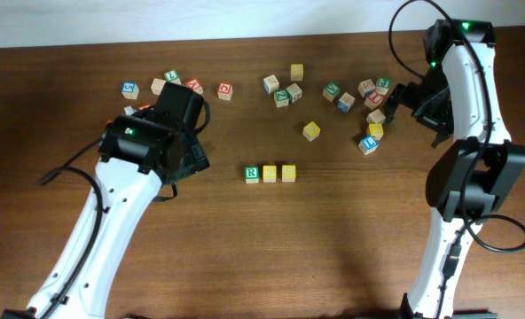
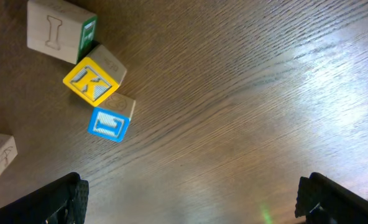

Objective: Spell out RSS
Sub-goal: 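Open left gripper and withdraw it toward the left cluster, then bring both grippers down to either end of the R-S-S row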

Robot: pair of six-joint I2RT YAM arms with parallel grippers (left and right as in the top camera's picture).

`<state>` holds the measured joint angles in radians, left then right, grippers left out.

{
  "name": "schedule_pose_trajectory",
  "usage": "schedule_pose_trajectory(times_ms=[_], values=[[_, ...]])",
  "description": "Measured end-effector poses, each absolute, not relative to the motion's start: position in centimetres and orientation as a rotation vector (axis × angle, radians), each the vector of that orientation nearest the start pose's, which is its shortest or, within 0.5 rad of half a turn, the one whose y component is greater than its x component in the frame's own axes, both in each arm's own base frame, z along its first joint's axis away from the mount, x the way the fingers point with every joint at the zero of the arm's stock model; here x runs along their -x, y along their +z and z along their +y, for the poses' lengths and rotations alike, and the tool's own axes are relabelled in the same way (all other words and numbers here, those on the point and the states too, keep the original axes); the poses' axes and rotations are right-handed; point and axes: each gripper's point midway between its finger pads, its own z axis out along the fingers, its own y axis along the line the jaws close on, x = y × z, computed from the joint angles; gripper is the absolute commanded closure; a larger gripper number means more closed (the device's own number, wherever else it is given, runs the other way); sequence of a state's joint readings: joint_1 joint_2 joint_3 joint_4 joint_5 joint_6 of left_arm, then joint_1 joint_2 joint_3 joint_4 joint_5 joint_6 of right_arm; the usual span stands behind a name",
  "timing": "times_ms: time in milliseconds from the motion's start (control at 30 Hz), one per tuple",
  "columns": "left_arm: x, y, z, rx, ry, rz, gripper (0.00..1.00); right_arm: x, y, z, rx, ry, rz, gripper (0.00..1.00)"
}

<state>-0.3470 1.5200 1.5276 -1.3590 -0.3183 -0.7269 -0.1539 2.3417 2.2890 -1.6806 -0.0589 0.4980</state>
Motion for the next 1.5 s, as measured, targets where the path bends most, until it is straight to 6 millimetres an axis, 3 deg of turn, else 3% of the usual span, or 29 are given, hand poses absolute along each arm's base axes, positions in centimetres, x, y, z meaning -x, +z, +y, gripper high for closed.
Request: schedule_pose_trajectory(times_ms=[300, 467, 633, 767, 867, 900, 933, 967, 1067, 1133, 1167, 1200, 1267, 1300, 1367, 1400, 1433, 1467, 1500], values=[[-30.3, 20.7, -5.3, 0.573, 0.224, 2.726, 0.01, -41.5, 11.9, -0.1, -1.094, 0.566, 3.14, 0.01], [-30.9, 20.7, -5.3, 0.547, 0.218, 2.718, 0.01, -41.8, 12.4, 1.7, -0.864, 0.702, 3.171, 0.01], [-30.9, 20.3, -4.1, 0.595, 0.198, 2.748, 0.01, -41.6, 12.9, 6.3, -0.569, 0.806, 3.215, 0.02], [-30.8, 19.5, -4.9, 0.546, 0.107, 2.805, 0.01, -41.0, 13.4, 10.0, -0.416, 0.862, 3.237, 0.0], [-30.8, 18.9, -5.4, 0.507, 0.07, 2.828, 0.13, -40.7, 14.8, 10.9, -0.355, 0.864, 3.214, 0.02], [-31.0, 18.5, -5.7, 0.479, 0.051, 2.829, 0.15, -40.6, 15.7, 11.1, -0.338, 0.863, 3.193, 0.09], [-31.3, 18.2, -6.1, 0.453, 0.027, 2.831, 0.24, -40.3, 17.2, 11.2, -0.312, 0.86, 3.16, 0.26], [-31.5, 17.8, -6.6, 0.416, -0.011, 2.836, 0.33, -40.0, 19.0, 11.2, -0.28, 0.855, 3.118, 0.35], [-31.6, 16.9, -7.8, 0.328, -0.087, 2.867, 0.57, -38.6, 23.7, 11.1, -0.198, 0.774, 3.009, 0.53], [-31.7, 16.3, -8.2, 0.287, -0.108, 2.89, 0.71, -37.3, 26.5, 11.4, -0.129, 0.712, 2.942, 0.59], [-31.8, 15.9, -8.4, 0.281, -0.114, 2.9, 0.78, -36.8, 27.4, 11.7, -0.094, 0.689, 2.919, 0.78], [-32.1, 15.5, -8.6, 0.265, -0.122, 2.905, 0.83, -36.2, 28.4, 12.3, -0.05, 0.667, 2.895, 0.9], [-32.8, 14.6, -9.0, 0.246, -0.13, 2.915, 0.91, -35.4, 29.2, 13.5, 0.03, 0.649, 2.876, 0.89], [-32.9, 14.2, -9.0, 0.245, -0.13, 2.92, 1.0, -35.2, 29.1, 14.3, 0.067, 0.634, 2.879, 0.9], [-33.5, 13.1, -9.3, 0.24, -0.132, 2.942, 1.0, -35.5, 28.6, 14.4, 0.079, 0.597, 2.884, 0.9], [-33.6, 12.6, -9.5, 0.224, -0.136, 2.952, 1.0, -35.7, 28.2, 14.0, 0.074, 0.554, 2.89, 0.82], [-33.7, 12.2, -9.6, 0.224, -0.136, 2.962, 1.0, -35.9, 27.9, 13.5, 0.067, 0.511, 2.895, 0.63], [-33.7, 11.6, -9.6, 0.225, -0.134, 2.982, 1.0, -36.2, 27.2, 12.7, 0.051, 0.433, 2.907, 0.65], [-33.7, 11.2, -9.7, 0.223, -0.132, 2.992, 1.0, -36.5, 26.7, 12.3, 0.047, 0.395, 2.912, 0.85]])
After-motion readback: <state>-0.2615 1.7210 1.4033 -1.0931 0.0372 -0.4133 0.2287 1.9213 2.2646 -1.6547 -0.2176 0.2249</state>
